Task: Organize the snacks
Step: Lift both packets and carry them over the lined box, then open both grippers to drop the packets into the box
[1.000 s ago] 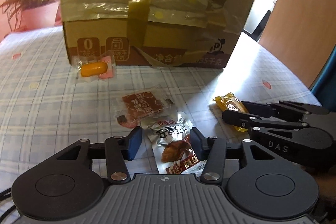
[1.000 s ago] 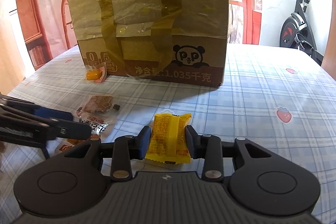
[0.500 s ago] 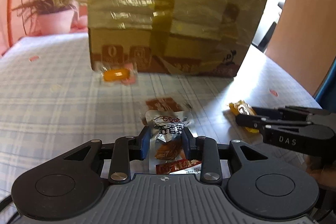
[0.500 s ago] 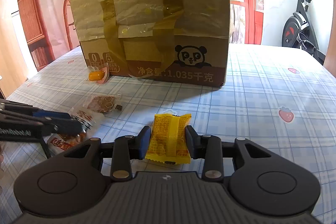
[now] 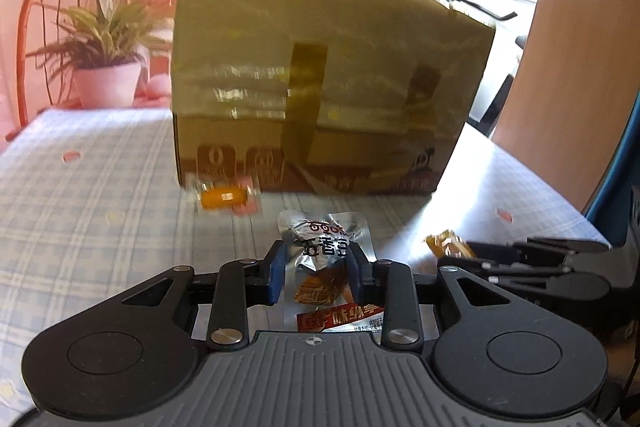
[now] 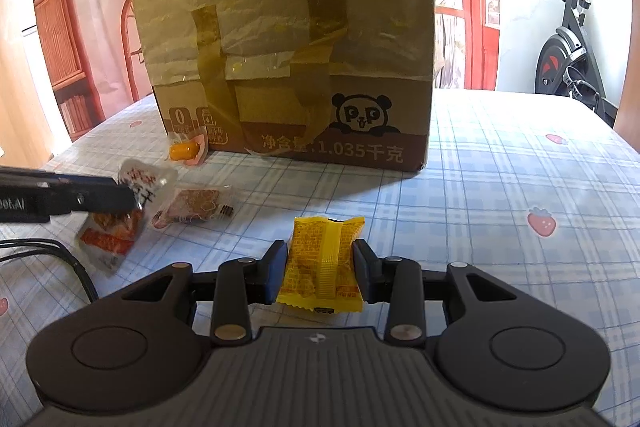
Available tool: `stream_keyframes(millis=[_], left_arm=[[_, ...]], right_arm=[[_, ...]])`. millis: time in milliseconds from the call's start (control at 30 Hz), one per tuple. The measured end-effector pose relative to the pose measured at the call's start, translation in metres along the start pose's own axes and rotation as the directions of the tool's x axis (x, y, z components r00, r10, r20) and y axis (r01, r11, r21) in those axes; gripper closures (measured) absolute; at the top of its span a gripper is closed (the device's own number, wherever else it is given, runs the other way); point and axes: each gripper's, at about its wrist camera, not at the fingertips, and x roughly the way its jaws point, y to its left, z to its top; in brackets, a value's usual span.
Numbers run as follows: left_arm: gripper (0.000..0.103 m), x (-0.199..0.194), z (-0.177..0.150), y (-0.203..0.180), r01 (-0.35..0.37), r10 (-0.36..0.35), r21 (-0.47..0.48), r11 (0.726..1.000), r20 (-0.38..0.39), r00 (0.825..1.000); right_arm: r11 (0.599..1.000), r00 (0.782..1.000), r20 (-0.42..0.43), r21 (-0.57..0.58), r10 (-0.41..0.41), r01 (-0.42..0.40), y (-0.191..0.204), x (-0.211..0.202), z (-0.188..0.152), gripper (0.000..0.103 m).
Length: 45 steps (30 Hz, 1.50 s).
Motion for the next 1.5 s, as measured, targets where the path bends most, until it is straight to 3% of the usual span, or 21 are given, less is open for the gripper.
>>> stream_keyframes(millis=[133,267,500,667,833,1000,1133,1400,1500], left_arm=[[0.069,-0.011,0.015,0.002,-0.001,0.000,0.006,1.000,0.055,0.998],[0.069,-0.026,0.039,0.004,0.012,-0.014,0.015,1.000,0.119,0.993],[0.069,-0.055,0.104,0.003,0.036,-0.052,0.062,0.997,0.266,0.963],[0.069,-0.053,0.157,0.003,0.062,-0.076,0.053,0.997,0.309,0.948],[0.069,-0.029,0.203,0.004,0.069,-0.085,0.061,0.996,0.309,0.947],[0.069,0.013,0.245,0.016,0.063,-0.074,0.051,0.997,0.268,0.960],[0.069,0.035,0.261,0.019,0.042,-0.064,0.093,0.995,0.240,0.969],[0.068,0.062,0.261,0.020,0.032,-0.056,0.124,0.992,0.198,0.979],[0.045,0.066,0.260,0.022,0.027,-0.049,0.118,0.993,0.191,0.980]], right_arm=[[1.000,1.000,0.013,0.023,0.015,-0.015,-0.002,-0.007,0.005,0.065],[1.000,0.997,0.077,0.007,0.025,-0.026,0.003,-0.023,0.028,0.065],[0.995,0.964,0.255,-0.078,0.080,-0.062,0.016,-0.061,0.105,0.065],[0.991,0.938,0.330,-0.110,0.111,-0.079,0.021,-0.072,0.166,0.065],[0.990,0.948,0.301,-0.118,0.107,-0.074,0.021,-0.043,0.216,0.065],[0.988,0.959,0.269,-0.150,0.085,-0.045,0.027,0.003,0.248,0.065],[0.987,0.971,0.237,-0.162,0.043,-0.005,0.030,0.027,0.259,0.065],[0.985,0.983,0.180,-0.166,-0.024,0.054,0.025,0.045,0.260,0.065],[0.981,0.984,0.173,-0.181,-0.044,0.076,0.024,0.045,0.257,0.061]])
